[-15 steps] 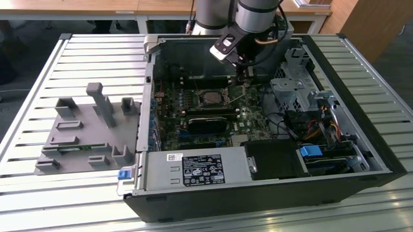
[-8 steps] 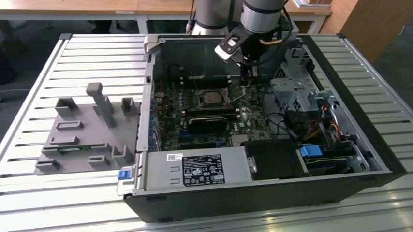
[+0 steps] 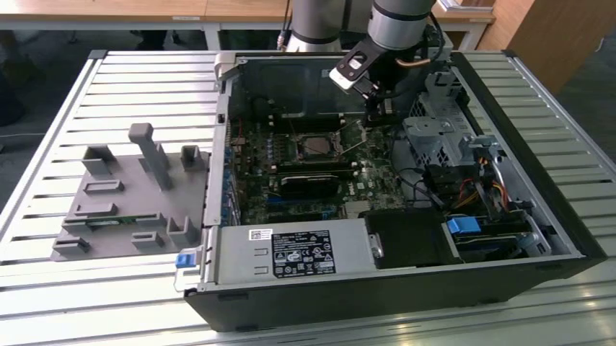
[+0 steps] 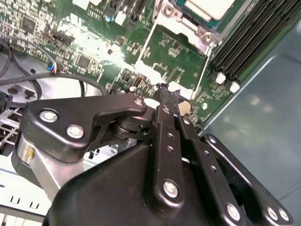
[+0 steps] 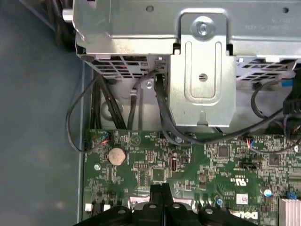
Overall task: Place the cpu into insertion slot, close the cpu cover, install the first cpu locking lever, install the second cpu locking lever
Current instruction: 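Close the cpu cover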
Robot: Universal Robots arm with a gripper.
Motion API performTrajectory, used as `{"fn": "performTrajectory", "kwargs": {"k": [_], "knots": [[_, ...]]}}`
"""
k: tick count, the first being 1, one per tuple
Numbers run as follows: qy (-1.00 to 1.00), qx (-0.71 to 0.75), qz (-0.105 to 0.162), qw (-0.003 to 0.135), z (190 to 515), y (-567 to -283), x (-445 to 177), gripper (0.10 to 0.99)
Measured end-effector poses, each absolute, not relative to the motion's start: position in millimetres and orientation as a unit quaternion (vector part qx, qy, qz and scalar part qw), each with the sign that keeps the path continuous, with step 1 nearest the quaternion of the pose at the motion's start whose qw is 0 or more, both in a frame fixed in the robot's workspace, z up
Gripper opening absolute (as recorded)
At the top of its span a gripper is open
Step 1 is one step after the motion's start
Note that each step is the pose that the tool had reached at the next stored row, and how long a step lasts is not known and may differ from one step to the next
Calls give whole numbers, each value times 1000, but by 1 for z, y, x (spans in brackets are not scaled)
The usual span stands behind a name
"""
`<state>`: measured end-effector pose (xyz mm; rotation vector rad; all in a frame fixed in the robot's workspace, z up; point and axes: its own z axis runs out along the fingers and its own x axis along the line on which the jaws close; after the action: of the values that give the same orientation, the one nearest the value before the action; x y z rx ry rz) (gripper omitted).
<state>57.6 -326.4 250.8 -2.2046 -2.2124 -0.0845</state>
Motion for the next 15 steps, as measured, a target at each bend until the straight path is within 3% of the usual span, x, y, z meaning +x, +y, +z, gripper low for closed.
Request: {"fn": "performTrajectory", "kwargs": {"k": [15], "knots": [[-708, -705, -25, 10, 241, -321, 73, 106]]}}
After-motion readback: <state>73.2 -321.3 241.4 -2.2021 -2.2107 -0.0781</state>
